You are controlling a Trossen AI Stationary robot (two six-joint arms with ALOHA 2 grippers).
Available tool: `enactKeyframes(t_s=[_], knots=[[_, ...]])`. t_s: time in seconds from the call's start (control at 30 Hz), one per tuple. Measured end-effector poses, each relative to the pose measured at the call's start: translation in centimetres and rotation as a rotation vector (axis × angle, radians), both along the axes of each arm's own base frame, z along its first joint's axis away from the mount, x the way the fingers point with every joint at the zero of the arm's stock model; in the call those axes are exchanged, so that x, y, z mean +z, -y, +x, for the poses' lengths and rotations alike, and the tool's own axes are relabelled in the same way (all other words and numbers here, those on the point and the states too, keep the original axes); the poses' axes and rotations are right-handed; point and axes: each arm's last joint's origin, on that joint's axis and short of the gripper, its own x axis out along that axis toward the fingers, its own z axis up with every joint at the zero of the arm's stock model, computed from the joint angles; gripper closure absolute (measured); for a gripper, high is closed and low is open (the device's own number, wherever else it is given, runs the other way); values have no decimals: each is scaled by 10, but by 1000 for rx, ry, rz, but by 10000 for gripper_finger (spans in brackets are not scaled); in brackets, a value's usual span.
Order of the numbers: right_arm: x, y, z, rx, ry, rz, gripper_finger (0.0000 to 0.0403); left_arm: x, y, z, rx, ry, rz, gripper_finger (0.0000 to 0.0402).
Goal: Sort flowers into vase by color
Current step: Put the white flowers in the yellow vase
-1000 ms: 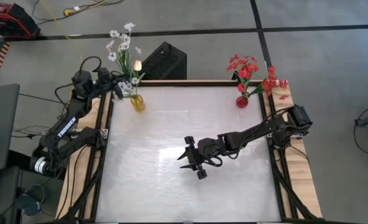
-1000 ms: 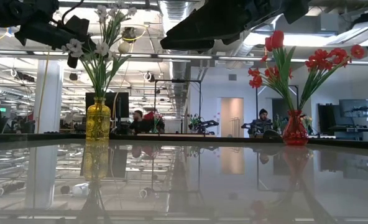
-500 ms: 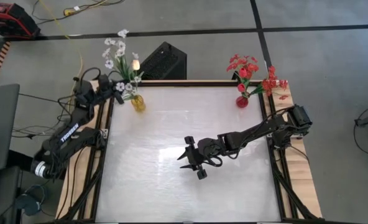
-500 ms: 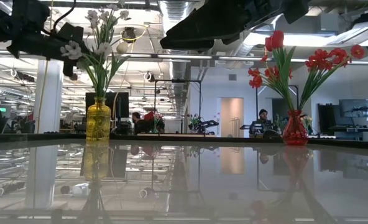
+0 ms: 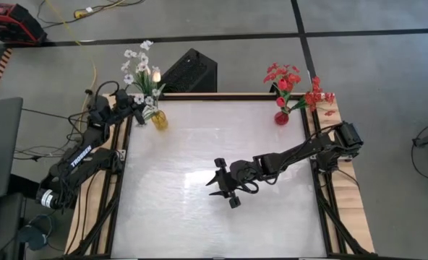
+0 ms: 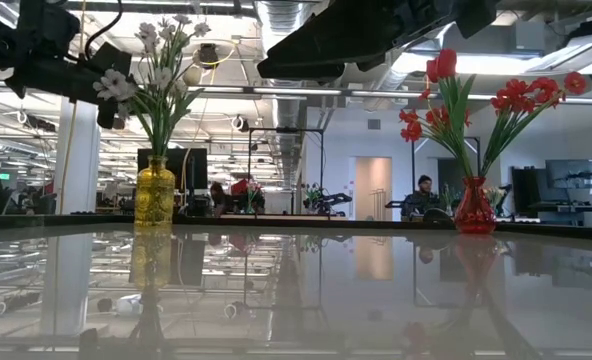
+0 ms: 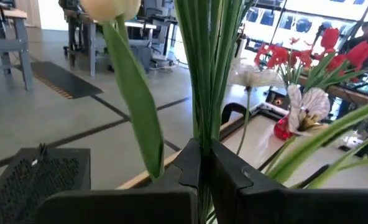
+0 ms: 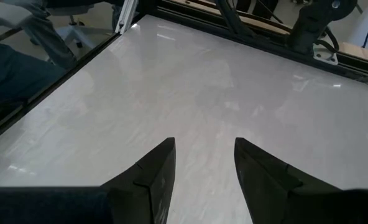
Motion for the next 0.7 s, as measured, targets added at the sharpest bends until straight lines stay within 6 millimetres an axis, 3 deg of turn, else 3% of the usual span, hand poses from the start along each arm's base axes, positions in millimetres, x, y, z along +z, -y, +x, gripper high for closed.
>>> enactKeyframes(t_s=[0.5, 0.7], knots=[[0, 0, 0, 0, 2, 1, 214, -8, 1, 3, -9, -51, -48, 401], [0, 0, 0, 0, 1, 0, 214, -8, 1, 4, -7, -48, -47, 378]])
